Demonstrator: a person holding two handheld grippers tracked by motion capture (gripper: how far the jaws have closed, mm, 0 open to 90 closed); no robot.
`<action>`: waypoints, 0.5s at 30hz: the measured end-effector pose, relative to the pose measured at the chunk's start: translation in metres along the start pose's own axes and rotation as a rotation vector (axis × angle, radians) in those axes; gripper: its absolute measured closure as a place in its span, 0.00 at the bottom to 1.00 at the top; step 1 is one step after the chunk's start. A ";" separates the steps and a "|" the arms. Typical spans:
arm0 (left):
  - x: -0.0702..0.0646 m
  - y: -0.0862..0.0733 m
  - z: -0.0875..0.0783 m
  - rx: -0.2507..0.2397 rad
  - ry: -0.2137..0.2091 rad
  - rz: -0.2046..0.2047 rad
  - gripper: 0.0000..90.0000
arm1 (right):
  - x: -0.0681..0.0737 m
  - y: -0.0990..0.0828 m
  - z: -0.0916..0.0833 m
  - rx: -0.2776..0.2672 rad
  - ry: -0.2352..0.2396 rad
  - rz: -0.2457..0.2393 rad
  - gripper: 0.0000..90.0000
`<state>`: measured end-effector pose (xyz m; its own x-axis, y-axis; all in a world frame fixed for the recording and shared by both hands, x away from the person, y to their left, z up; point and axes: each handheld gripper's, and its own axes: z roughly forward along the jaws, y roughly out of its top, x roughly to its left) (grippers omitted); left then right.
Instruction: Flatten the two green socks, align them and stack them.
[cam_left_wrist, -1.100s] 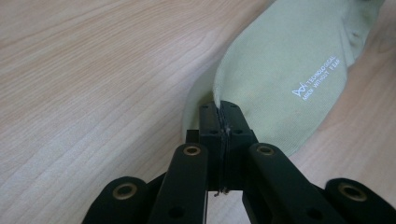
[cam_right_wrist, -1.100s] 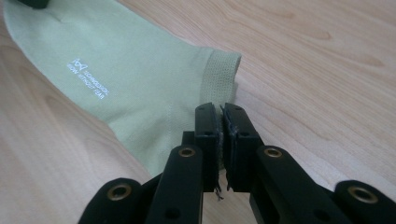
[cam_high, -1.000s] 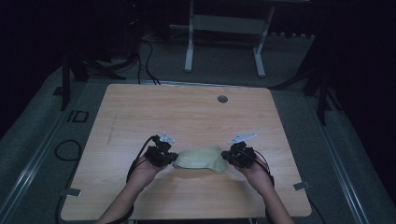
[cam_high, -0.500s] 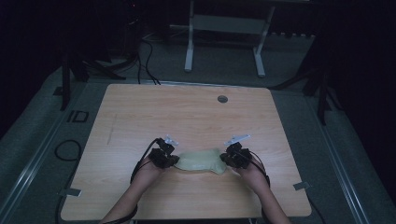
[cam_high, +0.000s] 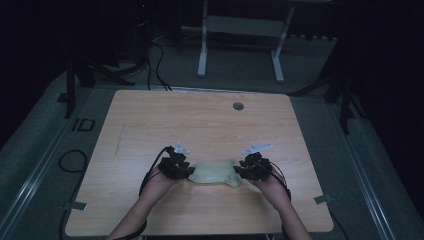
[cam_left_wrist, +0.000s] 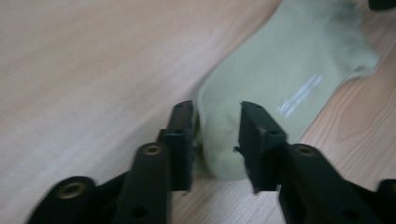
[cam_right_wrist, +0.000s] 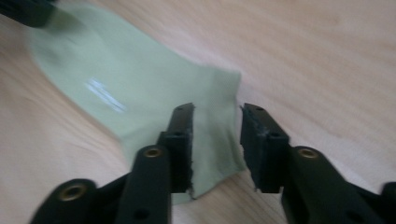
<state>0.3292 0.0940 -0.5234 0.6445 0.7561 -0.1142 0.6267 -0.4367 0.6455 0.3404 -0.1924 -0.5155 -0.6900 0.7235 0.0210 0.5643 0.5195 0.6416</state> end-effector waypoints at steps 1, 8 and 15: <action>-0.002 0.002 -0.003 -0.014 0.000 0.005 0.71 | 0.004 0.001 -0.004 -0.011 0.010 -0.006 0.70; -0.020 0.006 0.008 0.011 -0.038 0.052 0.95 | 0.029 -0.009 0.004 -0.004 0.057 -0.063 0.82; -0.012 0.002 0.037 0.069 0.018 0.014 0.97 | 0.031 -0.020 0.023 0.056 0.056 -0.079 0.86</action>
<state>0.3392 0.0655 -0.5487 0.6457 0.7580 -0.0921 0.6469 -0.4788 0.5935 0.3180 -0.1697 -0.5450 -0.7568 0.6535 0.0155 0.5303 0.6000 0.5990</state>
